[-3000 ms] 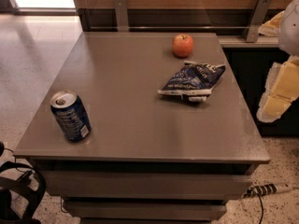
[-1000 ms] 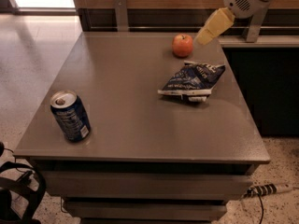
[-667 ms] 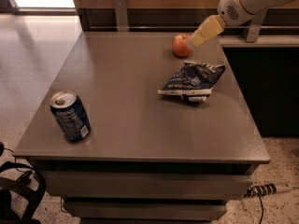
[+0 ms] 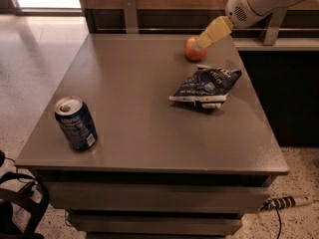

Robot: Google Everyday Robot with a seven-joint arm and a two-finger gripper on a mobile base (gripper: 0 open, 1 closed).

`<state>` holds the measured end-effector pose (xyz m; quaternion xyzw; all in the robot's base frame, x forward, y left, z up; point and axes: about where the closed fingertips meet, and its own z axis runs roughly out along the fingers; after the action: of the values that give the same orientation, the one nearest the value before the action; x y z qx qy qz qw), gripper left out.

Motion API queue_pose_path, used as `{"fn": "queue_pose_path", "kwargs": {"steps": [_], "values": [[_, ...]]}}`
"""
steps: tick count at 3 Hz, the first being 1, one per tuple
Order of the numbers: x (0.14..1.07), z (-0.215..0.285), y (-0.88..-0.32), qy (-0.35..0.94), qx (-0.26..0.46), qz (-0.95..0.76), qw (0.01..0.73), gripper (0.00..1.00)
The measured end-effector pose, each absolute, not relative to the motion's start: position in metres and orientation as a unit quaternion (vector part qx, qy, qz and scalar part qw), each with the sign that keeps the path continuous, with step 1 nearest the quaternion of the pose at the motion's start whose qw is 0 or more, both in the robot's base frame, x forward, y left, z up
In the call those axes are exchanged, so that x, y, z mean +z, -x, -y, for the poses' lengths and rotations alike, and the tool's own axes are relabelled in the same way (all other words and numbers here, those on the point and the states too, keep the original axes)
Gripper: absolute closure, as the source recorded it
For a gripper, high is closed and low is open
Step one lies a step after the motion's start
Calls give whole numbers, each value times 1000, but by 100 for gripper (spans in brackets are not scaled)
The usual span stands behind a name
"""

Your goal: Move apple near pepsi can

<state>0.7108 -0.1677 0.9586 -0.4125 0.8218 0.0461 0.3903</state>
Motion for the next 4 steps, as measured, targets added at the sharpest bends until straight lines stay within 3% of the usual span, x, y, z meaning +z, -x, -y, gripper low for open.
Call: {"fn": "queue_pose_path", "kwargs": {"steps": [2,4], "values": [[917,135,-790,388,136,-795,446,0],[889,139,-814,362,160,-795,459,0]]}}
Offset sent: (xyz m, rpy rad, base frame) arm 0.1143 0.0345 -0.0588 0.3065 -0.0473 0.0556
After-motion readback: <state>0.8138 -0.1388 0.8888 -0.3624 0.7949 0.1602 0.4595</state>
